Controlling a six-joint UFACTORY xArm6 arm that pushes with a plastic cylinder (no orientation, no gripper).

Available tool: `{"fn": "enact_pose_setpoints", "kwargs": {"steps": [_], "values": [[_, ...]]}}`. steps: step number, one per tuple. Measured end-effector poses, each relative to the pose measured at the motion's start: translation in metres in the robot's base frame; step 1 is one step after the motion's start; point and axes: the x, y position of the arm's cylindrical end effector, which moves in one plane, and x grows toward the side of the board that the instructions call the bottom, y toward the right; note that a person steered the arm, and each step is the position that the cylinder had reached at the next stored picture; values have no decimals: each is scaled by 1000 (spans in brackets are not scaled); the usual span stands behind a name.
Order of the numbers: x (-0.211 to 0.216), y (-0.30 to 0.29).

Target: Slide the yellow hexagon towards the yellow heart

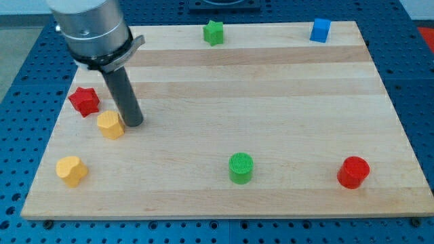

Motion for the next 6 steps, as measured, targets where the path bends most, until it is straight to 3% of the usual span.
{"fn": "enact_pose_setpoints", "kwargs": {"steps": [1,2,4,5,6], "values": [[-28,-1],[-20,-38],[40,-65],[30,-65],[6,-26]]}}
